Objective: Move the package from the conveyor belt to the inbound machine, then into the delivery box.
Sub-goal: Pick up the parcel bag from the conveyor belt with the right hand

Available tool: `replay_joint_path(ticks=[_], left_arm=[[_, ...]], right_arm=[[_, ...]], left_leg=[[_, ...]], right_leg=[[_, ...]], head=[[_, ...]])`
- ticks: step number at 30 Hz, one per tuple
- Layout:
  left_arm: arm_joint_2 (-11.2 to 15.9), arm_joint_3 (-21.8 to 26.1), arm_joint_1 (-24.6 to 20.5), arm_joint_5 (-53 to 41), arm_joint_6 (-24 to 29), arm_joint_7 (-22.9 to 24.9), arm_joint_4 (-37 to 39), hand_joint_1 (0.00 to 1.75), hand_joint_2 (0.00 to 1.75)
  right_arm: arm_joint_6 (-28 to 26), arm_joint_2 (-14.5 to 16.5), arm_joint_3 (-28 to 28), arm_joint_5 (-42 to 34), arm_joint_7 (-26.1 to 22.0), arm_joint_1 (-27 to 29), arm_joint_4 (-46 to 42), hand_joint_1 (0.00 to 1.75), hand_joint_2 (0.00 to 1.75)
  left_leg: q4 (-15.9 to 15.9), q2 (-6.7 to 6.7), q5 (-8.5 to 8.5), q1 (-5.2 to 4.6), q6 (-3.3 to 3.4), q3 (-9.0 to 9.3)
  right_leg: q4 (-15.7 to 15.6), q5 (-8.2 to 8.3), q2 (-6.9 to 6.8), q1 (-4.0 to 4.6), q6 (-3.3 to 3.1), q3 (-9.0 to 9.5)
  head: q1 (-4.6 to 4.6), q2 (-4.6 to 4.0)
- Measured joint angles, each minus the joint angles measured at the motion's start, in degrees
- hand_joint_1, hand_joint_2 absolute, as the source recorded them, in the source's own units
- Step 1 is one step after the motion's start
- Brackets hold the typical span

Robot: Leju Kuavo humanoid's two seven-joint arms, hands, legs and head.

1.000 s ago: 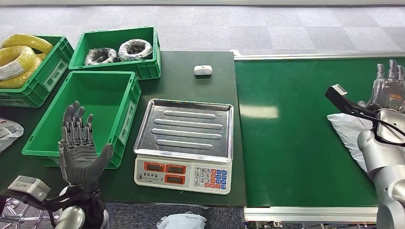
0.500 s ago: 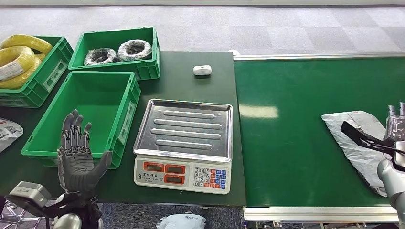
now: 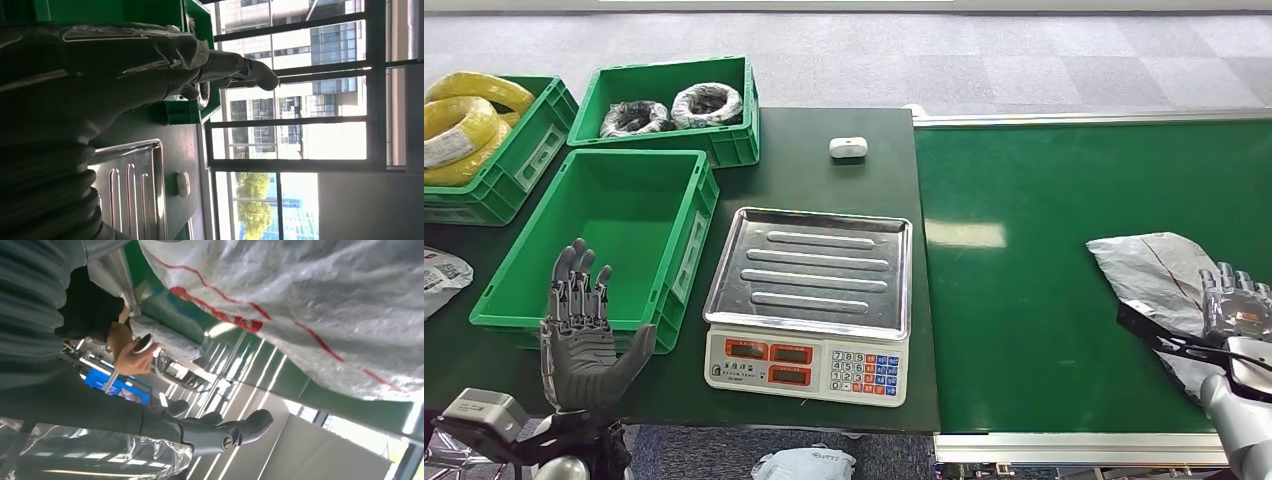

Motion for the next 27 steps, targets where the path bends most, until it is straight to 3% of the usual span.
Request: replay_joint_path(ticks=[6, 14, 24, 27], left_arm=[[0.2, 0.4, -0.2, -0.7, 0.0, 0.0, 0.0, 0.0, 1.75], [0.7, 0.5, -0.9, -1.1, 0.8, 0.0, 1.0, 0.0, 1.75], [0.7, 0.8, 0.0, -2.0, 1.8, 0.0, 0.8, 0.0, 1.75], [0.7, 0.8, 0.0, -2.3, 2.3, 0.1, 0.9, 0.0, 1.75]], right_arm=[[8.3, -0.1, 0.3, -3.9, -2.9, 2.4, -4.0, 0.0, 1.75], [28.0, -3.5, 3.7, -24.3, -16.9, 7.0, -11.4, 0.0, 1.75], [30.9, -5.0, 12.8, -30.5, -16.0, 5.6, -16.9, 0.0, 1.75], [35.1, -5.8, 15.5, -33.0, -17.8, 4.2, -16.9, 0.0, 1.75]], left_leg=[[0.0, 0.01, 0.0, 0.0, 0.0, 0.02], [0.0, 0.06, -0.01, -0.01, 0.01, -0.06], [0.0, 0.13, -0.02, -0.01, 0.03, 0.01], [0.0, 0.15, -0.02, -0.01, 0.03, 0.02]], right_leg=[[0.0, 0.0, 0.01, 0.0, 0.0, -0.01], [0.0, 0.0, 0.03, -0.01, 0.01, -0.02], [0.0, 0.0, 0.1, 0.0, 0.01, 0.02], [0.0, 0.0, 0.11, -0.01, 0.01, 0.01]], head=[[-0.01, 0.0], [0.0, 0.0], [0.0, 0.0], [-0.01, 0.0]])
